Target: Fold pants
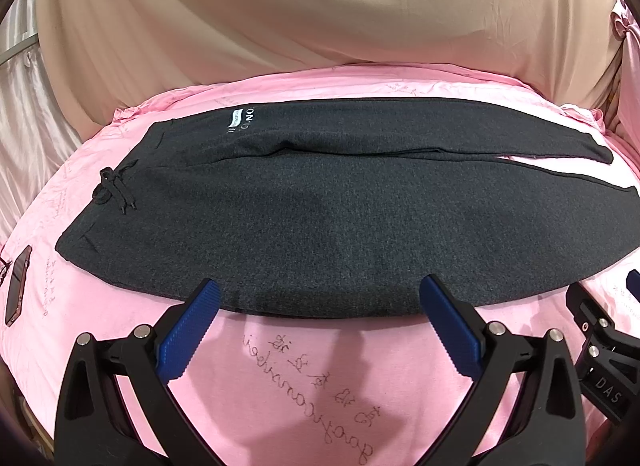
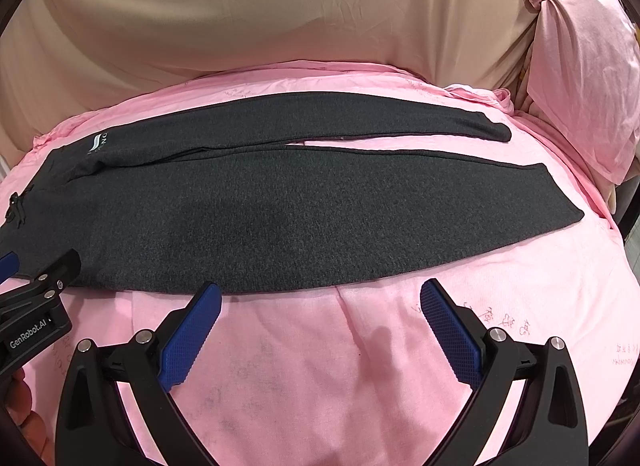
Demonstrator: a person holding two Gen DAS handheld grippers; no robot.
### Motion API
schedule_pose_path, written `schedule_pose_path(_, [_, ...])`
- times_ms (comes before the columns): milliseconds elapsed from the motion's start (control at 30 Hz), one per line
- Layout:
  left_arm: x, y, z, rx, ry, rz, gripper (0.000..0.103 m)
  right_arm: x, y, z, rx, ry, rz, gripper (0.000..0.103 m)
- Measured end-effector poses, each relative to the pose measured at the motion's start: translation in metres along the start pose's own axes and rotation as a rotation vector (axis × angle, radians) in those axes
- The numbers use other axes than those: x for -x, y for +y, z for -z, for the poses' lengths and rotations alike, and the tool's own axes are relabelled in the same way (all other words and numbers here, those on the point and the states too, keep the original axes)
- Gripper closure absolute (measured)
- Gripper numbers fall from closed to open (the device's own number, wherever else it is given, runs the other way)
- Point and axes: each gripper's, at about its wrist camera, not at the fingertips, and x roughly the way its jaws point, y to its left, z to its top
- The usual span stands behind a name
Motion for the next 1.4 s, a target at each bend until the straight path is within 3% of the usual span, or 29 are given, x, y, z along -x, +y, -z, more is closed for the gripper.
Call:
schedule_pose_path(233, [0.004,0.008,-0.006,0.007,-0.006,0.013,0.005,0.003,-0.012,-0.007,-0.021,-0.006,-0.044,0.005])
schedule_pose_path(367, [0.006,0.052,-0.039,0.089,-0.007,0.119,0.005,0.001,-0.063,-0.041,-0.049,-0.043,0.000,0.005])
schedule_pose_path(433, [-0.002,0.082,-0.063,0.134,-0.014,0.144,0.005,-0.009,-0.107,-0.067,-0.110,-0.049,-0.001,0.005])
schedule_pose_path(533, [-0.023,0.128,-0.100,0.190,-0.033,0.120,0.005,-0.038,-0.168,-0.106,-0.176,-0.040,-0.020,0.005])
schedule_pose_path(600, [-0.044,0.157,-0.125,0.210,-0.017,0.090,0.005,-0.064,-0.198,-0.134,-0.169,-0.021,0.018,0.006])
schedule_pose_path(800, [-0.123,0.227,-0.184,0.265,0.059,0.003,0.005,-0.137,-0.252,-0.199,-0.137,0.007,0.073,0.014])
schedule_pose_path(1067, [-0.211,0.290,-0.219,0.370,0.140,-0.049,0.005,-0.221,-0.278,-0.248,-0.152,0.087,0.078,0.018])
schedule_pose_path(1267, [-0.261,0.315,-0.219,0.439,0.215,-0.065,0.005,-0.262,-0.287,-0.250,-0.167,0.164,0.072,0.018])
schedule_pose_path(1400, [-0.284,0.318,-0.214,0.461,0.271,-0.032,0.005,-0.277,-0.278,-0.245,-0.132,0.191,0.061,0.018])
